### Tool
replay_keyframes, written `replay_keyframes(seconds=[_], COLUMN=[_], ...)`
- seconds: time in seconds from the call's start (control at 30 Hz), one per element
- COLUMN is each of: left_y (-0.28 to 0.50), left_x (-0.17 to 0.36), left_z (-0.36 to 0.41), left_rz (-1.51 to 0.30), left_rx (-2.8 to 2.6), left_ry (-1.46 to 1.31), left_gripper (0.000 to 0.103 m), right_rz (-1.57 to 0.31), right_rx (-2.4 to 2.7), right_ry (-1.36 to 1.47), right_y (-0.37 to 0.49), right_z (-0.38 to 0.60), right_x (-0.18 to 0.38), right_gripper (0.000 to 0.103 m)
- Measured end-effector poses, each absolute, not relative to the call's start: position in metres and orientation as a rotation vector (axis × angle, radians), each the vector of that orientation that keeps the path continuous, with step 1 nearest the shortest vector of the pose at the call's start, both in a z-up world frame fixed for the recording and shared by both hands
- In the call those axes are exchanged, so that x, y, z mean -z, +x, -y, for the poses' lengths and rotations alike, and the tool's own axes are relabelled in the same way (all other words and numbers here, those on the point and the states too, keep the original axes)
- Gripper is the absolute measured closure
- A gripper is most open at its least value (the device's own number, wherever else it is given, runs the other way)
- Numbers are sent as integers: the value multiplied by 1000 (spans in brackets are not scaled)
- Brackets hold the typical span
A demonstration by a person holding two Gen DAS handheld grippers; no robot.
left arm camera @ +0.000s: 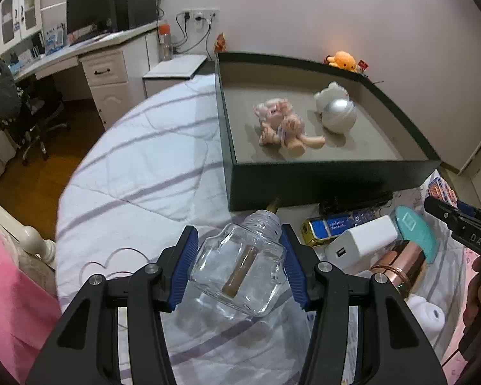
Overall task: Organize rigid objects
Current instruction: 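Grasp the glass bottle with the left tool while the right tool grasps the pink block figure, then place the glass bottle in the green box with the left tool while the right tool places the block figure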
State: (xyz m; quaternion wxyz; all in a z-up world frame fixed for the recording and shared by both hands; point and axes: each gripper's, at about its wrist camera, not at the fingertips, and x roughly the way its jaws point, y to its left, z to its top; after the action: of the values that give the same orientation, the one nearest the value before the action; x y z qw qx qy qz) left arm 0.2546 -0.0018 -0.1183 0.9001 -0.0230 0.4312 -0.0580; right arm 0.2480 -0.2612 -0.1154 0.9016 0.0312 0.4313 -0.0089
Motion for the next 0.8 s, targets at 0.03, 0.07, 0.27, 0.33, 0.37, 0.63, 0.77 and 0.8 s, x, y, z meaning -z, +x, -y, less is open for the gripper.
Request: replay_keyframes(seconds=[0.03, 0.07, 0.27, 0.33, 0.37, 0.63, 0.77, 0.8], left_y=[253, 251, 245, 248, 252, 304, 340, 350], left_x=[115, 110, 78, 65, 57, 25, 33, 39], left_z=[1, 0, -4, -2, -1, 23, 38, 42], left_rz=[-886, -877, -815, -789, -774, -722, -755, -770], left_rx=[119, 117, 123, 129, 135, 200, 219, 222], left_ry=[-47, -47, -46, -44, -45, -61, -79, -79], left_gripper=[51, 51, 51, 50, 50, 50, 50, 50], right_rz=[-885, -877, -817, -795, -782, -723, -756, -774], right_rx=[13, 6, -45, -74, -86, -181, -182, -178], right_ry=[65, 63, 65, 69, 67, 41, 35, 37], right_y=[246, 244, 234, 234, 234, 281, 321, 332], right_z=[259, 257, 250, 246, 243, 216, 211, 212], right_x=[112, 106, 74, 61, 54, 23, 34, 40], right_gripper=[35, 35, 35, 35, 35, 35, 35, 35])
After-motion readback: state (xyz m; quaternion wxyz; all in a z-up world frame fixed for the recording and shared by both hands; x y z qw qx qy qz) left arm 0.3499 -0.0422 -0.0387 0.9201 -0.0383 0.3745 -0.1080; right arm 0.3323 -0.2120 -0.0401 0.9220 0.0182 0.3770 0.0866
